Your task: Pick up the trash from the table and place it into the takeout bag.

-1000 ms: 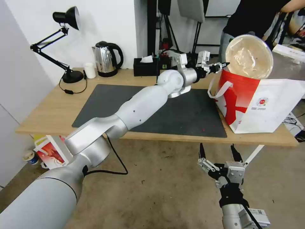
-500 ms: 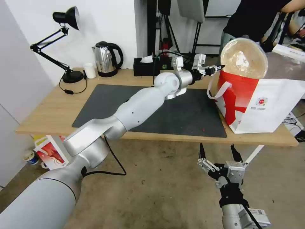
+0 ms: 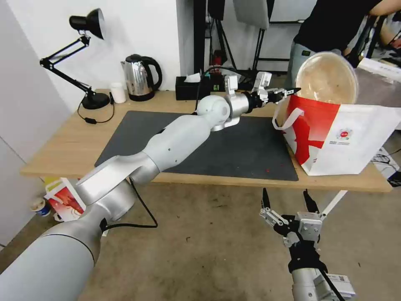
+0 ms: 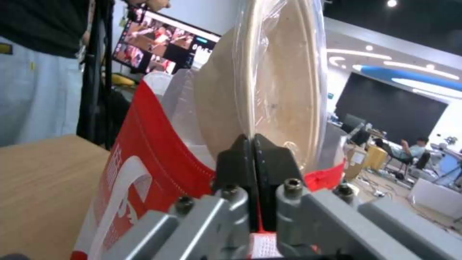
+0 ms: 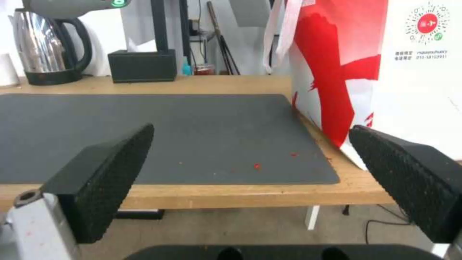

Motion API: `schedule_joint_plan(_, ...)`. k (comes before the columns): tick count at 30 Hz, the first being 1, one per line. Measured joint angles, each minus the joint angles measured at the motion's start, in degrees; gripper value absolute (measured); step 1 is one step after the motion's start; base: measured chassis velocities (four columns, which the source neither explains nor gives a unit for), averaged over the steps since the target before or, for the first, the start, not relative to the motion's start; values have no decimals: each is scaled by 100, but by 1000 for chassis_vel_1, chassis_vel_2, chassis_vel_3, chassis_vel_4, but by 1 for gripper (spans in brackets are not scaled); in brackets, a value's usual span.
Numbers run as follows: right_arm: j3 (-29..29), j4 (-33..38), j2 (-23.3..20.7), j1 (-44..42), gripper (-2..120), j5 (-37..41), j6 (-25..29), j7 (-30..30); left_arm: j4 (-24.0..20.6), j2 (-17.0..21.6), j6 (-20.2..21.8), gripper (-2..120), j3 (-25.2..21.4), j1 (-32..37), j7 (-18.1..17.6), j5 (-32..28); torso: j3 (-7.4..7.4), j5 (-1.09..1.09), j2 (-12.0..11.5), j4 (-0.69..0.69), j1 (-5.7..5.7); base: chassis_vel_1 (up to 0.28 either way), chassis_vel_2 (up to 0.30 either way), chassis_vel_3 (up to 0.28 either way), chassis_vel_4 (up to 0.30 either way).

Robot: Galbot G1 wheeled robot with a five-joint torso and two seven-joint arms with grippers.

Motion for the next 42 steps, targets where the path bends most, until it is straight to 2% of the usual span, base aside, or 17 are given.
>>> schedule_joint_plan(2,0,0,0,0,100,0,0,0,15,10,-32,13,10,-8,70,37,0,0,0,0,0,0,0,0,0)
schedule_joint_plan(3,0,0,0,0,100,0,0,0,15,10,-32,13,10,-8,70,37,0,0,0,0,0,0,0,0,0)
schedule_joint_plan(7,0,0,0,0,100,0,0,0,5,32,-46,32,10,30,80,102,0,0,0,0,0,0,0,0,0)
schedule_joint_plan(9,0,0,0,0,100,0,0,0,5,38,-48,34,10,30,80,110,0,0,0,0,0,0,0,0,0)
schedule_joint_plan(12,0,0,0,0,100,0,0,0,19,66,-50,49,10,-19,71,114,0,0,0,0,0,0,0,0,0)
schedule_joint_plan(13,0,0,0,0,100,0,0,0,19,66,-50,49,10,-19,71,114,0,0,0,0,0,0,0,0,0)
schedule_joint_plan(16,0,0,0,0,100,0,0,0,9,109,-53,63,33,-57,67,113,0,0,0,0,0,0,0,0,0)
schedule_joint_plan(18,0,0,0,0,100,0,0,0,6,122,-53,67,43,-68,68,113,0,0,0,0,0,0,0,0,0)
schedule_joint_plan(20,0,0,0,0,100,0,0,0,57,131,-55,78,58,-85,127,113,0,0,0,-1,0,0,0,0,0)
schedule_joint_plan(21,0,0,0,0,100,0,0,0,57,131,-55,78,58,-85,127,113,0,0,0,-1,0,0,0,0,0)
schedule_joint_plan(25,0,0,0,0,100,-1,0,0,147,156,-66,96,98,-86,156,132,0,0,0,0,0,0,0,0,0)
schedule_joint_plan(29,0,0,0,0,100,0,0,0,149,167,-100,100,135,-90,172,165,0,0,0,0,0,0,0,0,0)
schedule_joint_plan(42,0,0,0,0,100,0,0,0,185,257,-218,100,284,-307,399,243,0,0,0,0,0,0,0,0,0)
